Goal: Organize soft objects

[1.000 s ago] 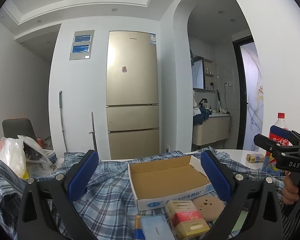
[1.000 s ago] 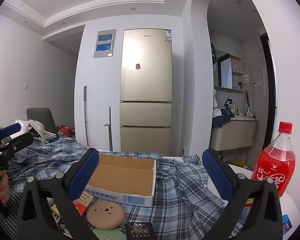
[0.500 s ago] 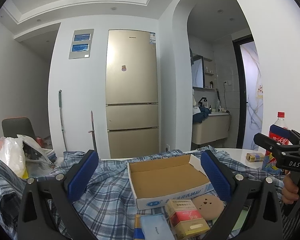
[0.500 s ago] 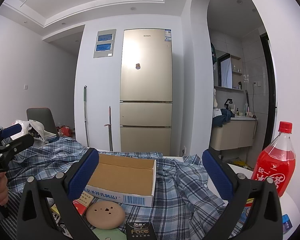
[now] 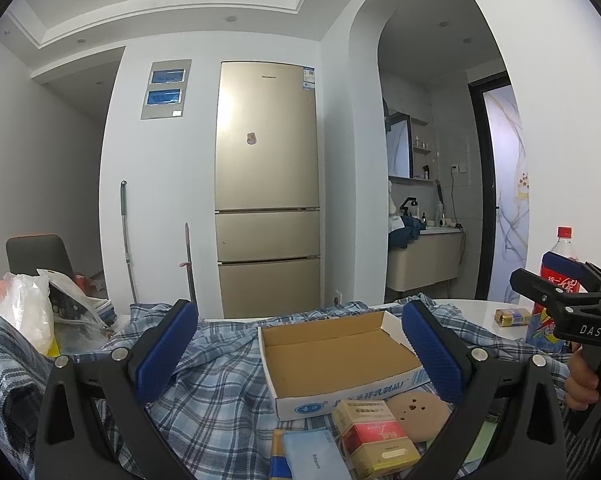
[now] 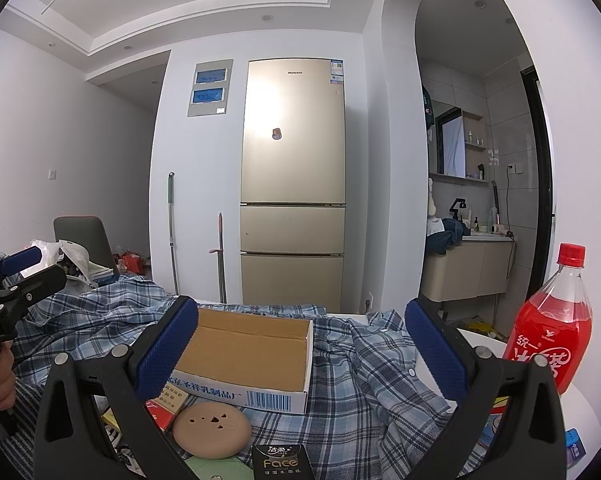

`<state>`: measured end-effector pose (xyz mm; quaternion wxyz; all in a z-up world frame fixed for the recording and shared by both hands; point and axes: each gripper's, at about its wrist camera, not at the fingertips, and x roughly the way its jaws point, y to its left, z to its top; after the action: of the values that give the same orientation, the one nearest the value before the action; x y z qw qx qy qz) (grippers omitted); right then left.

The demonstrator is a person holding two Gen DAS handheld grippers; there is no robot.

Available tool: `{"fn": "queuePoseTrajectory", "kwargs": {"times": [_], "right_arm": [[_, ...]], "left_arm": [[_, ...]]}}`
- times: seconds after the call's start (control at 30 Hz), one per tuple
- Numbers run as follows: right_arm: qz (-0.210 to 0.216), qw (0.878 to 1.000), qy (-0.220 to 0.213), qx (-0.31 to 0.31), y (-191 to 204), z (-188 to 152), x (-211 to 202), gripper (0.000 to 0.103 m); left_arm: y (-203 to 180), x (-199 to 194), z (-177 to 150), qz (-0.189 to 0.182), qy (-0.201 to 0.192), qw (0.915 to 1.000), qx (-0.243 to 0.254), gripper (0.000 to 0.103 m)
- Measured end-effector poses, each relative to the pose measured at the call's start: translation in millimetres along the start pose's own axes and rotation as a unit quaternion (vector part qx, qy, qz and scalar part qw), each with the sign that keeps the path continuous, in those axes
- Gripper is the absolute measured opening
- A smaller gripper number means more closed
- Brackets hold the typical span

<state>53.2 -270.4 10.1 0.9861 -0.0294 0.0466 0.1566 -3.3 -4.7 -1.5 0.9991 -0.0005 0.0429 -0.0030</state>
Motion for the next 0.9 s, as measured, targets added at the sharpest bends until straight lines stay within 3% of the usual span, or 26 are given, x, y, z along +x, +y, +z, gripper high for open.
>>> {"fn": "queuePoseTrajectory", "kwargs": {"times": [0.63, 0.9], "right_arm": [[0.003, 1.0, 0.0, 0.002, 2.4, 0.0, 0.5, 0.103], [-0.004, 1.0, -0.015, -0.004, 2.7, 9.4, -11.1, 0.103]], "left_arm": [[-4.4, -1.0, 0.8, 0.001, -0.002, 1.0, 0.003, 0.103], [0.3, 0.1, 12.5, 0.009, 0.021, 0.9997, 0.002, 0.103]]}}
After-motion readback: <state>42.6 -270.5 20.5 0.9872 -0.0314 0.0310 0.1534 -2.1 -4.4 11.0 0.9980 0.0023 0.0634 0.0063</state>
